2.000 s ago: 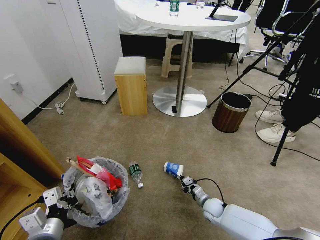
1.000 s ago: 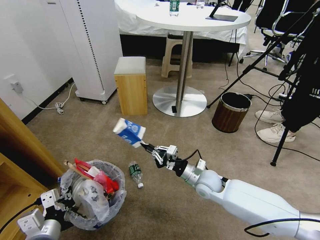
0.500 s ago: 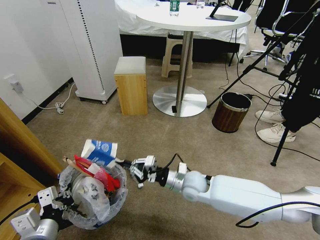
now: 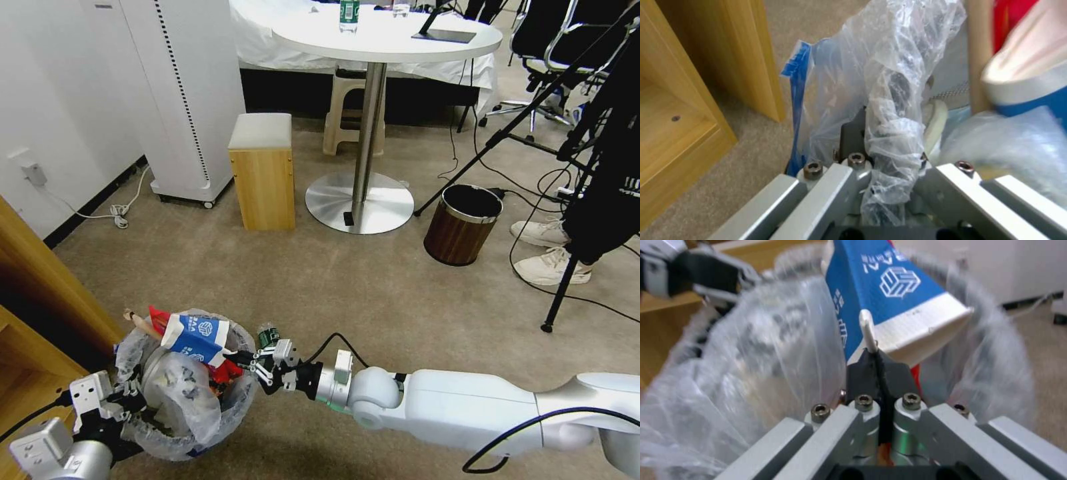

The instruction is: Pick up the trash bin and place the garbage on the floor into it.

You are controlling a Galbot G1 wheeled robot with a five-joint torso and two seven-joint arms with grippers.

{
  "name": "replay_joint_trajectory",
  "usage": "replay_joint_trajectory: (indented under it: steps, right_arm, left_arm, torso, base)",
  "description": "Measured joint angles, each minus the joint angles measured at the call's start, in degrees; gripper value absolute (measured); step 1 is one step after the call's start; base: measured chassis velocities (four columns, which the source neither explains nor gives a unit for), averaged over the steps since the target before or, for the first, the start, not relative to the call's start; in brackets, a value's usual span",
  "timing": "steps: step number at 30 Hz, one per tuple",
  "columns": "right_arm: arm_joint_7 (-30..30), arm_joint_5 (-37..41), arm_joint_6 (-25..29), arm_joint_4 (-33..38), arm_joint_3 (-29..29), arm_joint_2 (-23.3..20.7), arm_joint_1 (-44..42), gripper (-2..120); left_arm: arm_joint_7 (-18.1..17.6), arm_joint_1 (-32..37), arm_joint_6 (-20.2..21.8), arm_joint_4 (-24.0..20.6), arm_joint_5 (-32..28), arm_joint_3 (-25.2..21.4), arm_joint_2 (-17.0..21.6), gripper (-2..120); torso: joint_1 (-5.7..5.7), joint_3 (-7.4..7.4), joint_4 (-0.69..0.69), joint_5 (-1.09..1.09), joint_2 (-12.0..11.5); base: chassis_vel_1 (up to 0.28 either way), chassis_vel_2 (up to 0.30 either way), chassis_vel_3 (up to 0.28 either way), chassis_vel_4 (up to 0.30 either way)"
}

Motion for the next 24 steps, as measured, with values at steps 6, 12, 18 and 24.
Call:
replay_joint_trajectory:
  steps: [6,12,18,24]
  right_arm:
    - [4.77,1.96,-3.00,2.12,-1.88,0.97,0.39,0]
    - [12.24,3.61,-6.72,4.64,-3.09,1.39,0.41,0]
    - [14.39,2.98,-7.18,5.55,-2.76,1.38,0.04,3]
    - [14.37,2.36,-6.86,7.40,-2.38,0.53,-0.41,25]
  left_arm:
    - [0.09,0.42,-0.03,-0.47,0.41,0.04,-0.34,0]
    - [0.28,0.60,-0.14,-0.57,1.00,0.35,-0.78,0]
    - [0.34,0.46,-0.29,-0.39,1.13,0.41,-0.76,0]
    - [0.45,0.13,-0.30,0.66,0.71,0.48,-0.46,0]
  torso:
    - [0.00,0.00,0.01,0.00,0.00]
    - [0.00,0.00,0.00,0.00,0.01]
    - [0.00,0.00,0.00,0.00,0.00]
    - [0.00,0.00,0.00,0.00,0.00]
  base:
    - [0.000,0.000,0.000,0.000]
    - [0.000,0.000,0.000,0.000]
    - [0.000,0.000,0.000,0.000]
    - [0.000,0.000,0.000,0.000]
